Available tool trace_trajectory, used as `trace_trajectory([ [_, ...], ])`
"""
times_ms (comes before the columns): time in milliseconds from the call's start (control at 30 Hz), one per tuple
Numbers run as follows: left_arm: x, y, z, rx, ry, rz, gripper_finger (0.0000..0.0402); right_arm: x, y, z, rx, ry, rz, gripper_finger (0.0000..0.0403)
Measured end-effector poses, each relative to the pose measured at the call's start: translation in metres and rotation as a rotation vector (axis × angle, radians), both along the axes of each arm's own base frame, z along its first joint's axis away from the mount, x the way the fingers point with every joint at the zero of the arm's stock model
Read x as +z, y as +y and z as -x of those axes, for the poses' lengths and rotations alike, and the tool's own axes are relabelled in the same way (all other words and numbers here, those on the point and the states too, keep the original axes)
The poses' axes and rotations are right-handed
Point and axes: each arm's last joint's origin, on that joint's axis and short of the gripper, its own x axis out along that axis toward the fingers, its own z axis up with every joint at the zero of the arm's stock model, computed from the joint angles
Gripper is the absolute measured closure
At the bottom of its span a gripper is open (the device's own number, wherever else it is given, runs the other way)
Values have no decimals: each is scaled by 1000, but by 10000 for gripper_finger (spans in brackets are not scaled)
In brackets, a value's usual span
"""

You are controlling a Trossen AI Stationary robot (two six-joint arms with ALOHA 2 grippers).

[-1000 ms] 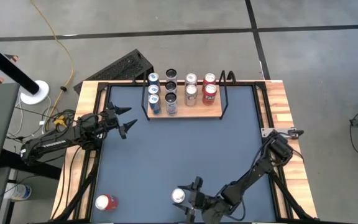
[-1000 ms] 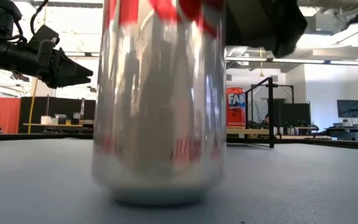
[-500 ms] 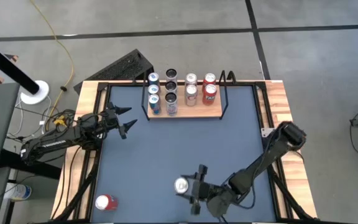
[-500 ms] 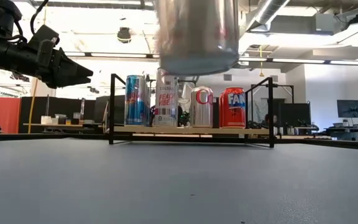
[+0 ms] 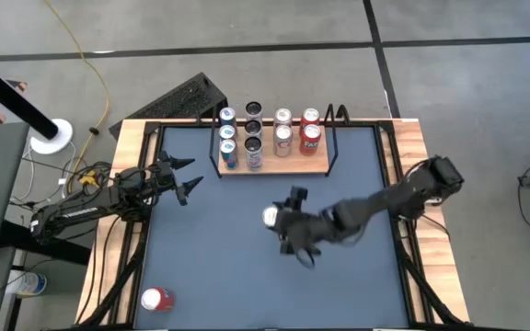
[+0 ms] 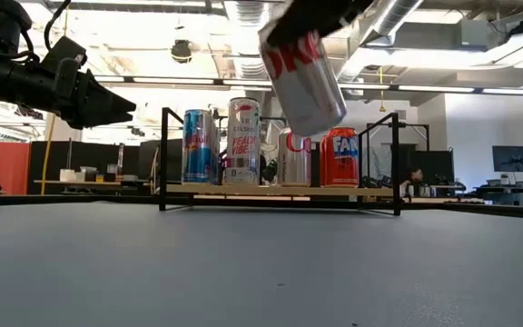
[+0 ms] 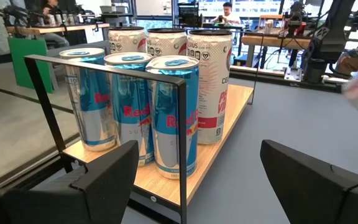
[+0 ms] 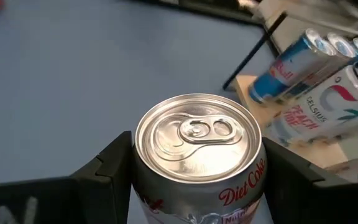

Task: Place canned beverage on shelf
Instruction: Put the silver soda can onto the shelf aligned with the other silver soda cans

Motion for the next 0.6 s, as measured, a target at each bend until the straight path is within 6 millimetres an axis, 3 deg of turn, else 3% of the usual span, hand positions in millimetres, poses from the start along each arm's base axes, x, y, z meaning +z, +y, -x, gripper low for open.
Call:
trace_trajectory([
  [133, 0, 0, 0, 0, 0, 0, 74, 7, -39, -5, 128, 83, -54, 151],
  [267, 0, 0, 0, 0, 0, 0, 74, 1, -81, 0, 183, 102, -93, 151],
  [433, 0, 0, 0, 1, 0, 0, 74, -13, -135, 28, 158, 10, -148, 152],
  [600, 0, 0, 0, 0, 0, 0, 74, -14, -174, 56, 150, -232, -232, 151],
])
